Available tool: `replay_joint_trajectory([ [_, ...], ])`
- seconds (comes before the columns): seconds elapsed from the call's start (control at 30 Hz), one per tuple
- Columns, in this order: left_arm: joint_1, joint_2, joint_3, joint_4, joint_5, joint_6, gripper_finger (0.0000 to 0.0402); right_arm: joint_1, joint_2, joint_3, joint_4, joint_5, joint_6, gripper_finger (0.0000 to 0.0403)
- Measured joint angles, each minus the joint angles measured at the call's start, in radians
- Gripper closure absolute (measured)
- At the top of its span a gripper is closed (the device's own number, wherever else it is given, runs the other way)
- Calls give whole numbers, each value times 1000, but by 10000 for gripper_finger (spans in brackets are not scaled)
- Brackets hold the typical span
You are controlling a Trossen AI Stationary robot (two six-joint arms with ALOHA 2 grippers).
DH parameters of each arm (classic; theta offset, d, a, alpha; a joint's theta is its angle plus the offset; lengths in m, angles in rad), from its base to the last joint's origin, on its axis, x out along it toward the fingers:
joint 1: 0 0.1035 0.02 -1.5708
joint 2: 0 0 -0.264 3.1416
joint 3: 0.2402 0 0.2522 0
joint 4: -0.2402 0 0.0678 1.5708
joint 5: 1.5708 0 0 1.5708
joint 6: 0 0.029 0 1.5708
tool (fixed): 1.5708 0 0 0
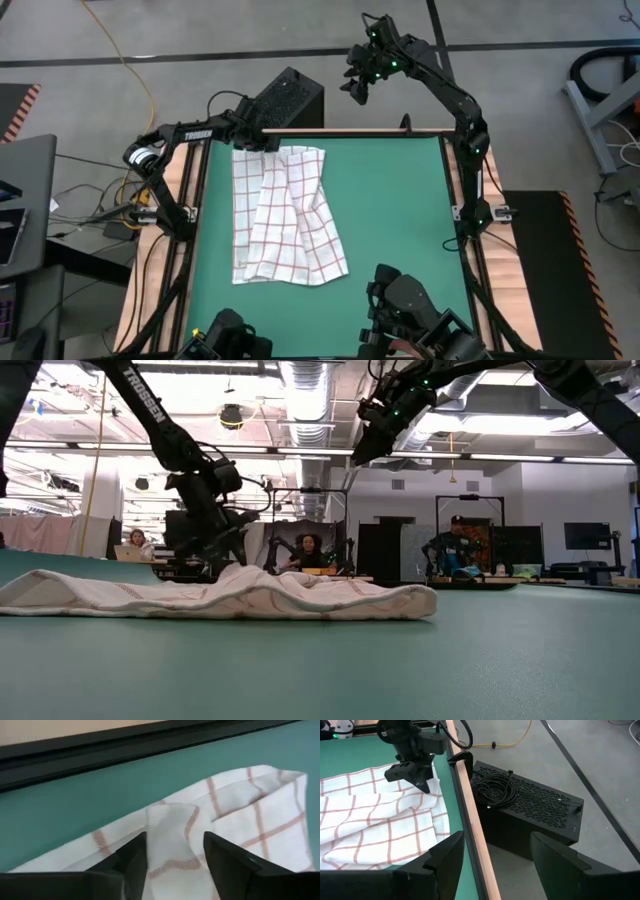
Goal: Roll towel into tight, uniform cylinder
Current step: Roll the white towel
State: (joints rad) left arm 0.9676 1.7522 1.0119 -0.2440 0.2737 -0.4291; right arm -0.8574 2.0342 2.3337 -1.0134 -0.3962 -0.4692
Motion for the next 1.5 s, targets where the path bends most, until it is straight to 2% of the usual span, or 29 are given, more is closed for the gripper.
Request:
replay_joint_trajectory([
  [0.17, 0, -3, 0, 8, -6, -4, 280, 0, 0, 0, -2, 0, 1, 155],
  [0.4, 0, -3, 0, -26, -46, 34, 391, 0, 0, 0, -4, 0, 0, 155],
  [0.57, -3, -27, 0, -31, 15, -21, 400, 0, 0, 0, -4, 0, 0, 155],
  [0.67, -15, -89, 0, -72, 10, -79, 401, 0, 0, 0, -3, 0, 0, 155],
  [0.73, -21, -142, 0, -127, -35, -100, 401, 0, 0, 0, -3, 0, 0, 155],
  [0.87, -31, -248, 0, -263, -207, -103, 401, 2, 0, 0, -4, 0, 11, 155],
  [1.0, -31, -305, 0, -372, -312, -70, 401, 16, 29, 1, 4, -24, 53, 155],
  [1.23, -33, -306, 0, -448, -386, -10, 401, 80, 200, -1, 26, -50, 28, 155],
  [1.37, -33, -306, 0, -454, -388, -2, 401, 117, 285, 0, 100, -53, -32, 155],
  [1.5, -33, -306, 0, -469, -390, -1, 401, 143, 363, 0, 104, -54, -87, 155],
])
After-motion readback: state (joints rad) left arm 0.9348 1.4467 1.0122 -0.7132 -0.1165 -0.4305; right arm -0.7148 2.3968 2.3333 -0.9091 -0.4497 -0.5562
